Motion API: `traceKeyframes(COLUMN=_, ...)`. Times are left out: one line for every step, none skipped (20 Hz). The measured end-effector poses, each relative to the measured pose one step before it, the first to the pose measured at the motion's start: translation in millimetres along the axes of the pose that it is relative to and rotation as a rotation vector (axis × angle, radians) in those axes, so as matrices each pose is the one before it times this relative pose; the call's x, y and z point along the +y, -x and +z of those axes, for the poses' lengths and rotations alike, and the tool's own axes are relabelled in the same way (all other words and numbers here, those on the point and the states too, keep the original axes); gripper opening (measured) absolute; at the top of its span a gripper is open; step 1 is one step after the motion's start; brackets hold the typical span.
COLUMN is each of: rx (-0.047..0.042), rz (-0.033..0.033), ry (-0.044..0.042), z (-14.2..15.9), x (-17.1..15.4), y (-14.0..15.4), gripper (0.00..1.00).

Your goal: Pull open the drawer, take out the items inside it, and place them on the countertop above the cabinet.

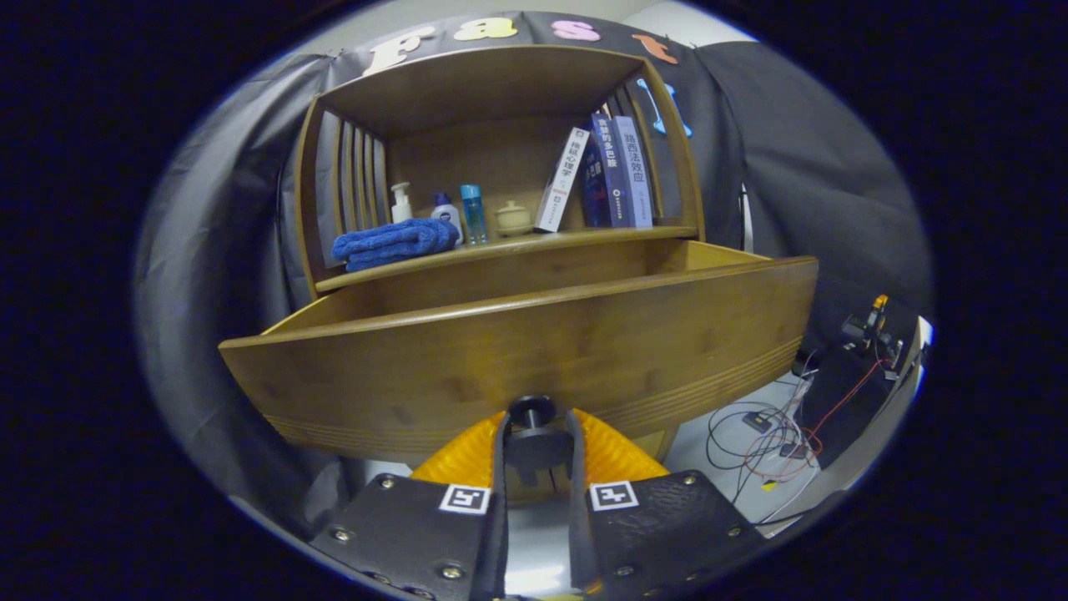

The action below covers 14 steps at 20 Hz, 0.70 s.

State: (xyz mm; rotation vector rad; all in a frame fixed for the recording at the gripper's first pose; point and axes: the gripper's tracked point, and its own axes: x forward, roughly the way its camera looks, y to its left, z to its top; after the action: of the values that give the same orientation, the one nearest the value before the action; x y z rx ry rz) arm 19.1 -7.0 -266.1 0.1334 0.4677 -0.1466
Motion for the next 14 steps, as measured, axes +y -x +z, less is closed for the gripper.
traceKeyframes(rx=-0.0011, rz=0.00181, ry=-0.00121, z=0.26, x=0.27, y=-0.28, gripper=0.29)
traceKeyframes(rx=-0.00018, rz=0.0038, ry=0.00121, z=-0.66, x=0.1, y=0.39, gripper=0.3)
traceKeyframes(rx=0.00091, rz=0.00529, ry=0.00191, z=-0.09, x=0.21, y=0.49, gripper=0.32)
traceKeyframes(rx=0.00008, rz=0.00595, ry=-0.00134, z=0.07, x=-0.14, y=-0.54, gripper=0.35)
traceKeyframes(rx=0.00138, rz=0.00815, ry=-0.00424, z=-0.22, x=0.94, y=0.33, gripper=0.37)
traceKeyframes(rx=0.0001, rz=0.00693, ry=-0.00843, z=0.14, x=-0.98, y=0.4, gripper=0.39)
traceKeyframes(rx=-0.00084, rz=0.00779, ry=-0.00859, z=0.2, x=0.68, y=3.13, gripper=0.41)
traceKeyframes(rx=-0.00868, rz=0.01211, ry=-0.0086, z=1.9, x=0.99, y=2.57, gripper=0.42)
traceKeyframes(rx=-0.02041, rz=0.01396, ry=-0.01345, z=4.08, x=2.01, y=4.41, gripper=0.42)
traceKeyframes(rx=-0.02412, rz=0.01394, ry=-0.01544, z=5.85, x=1.04, y=5.14, gripper=0.46)
traceKeyframes(rx=-0.02812, rz=0.00481, ry=-0.01167, z=6.13, x=1.89, y=3.61, gripper=0.49)
traceKeyframes(rx=-0.02047, rz=-0.00627, ry=-0.00359, z=6.14, x=-1.69, y=3.71, gripper=0.56)
traceKeyframes(rx=-0.01363, rz=-0.00482, ry=0.00015, z=5.38, x=-1.0, y=2.42, gripper=0.62)
traceKeyframes(rx=-0.01215, rz=-0.00454, ry=0.00099, z=5.89, x=0.68, y=2.04, gripper=0.69)
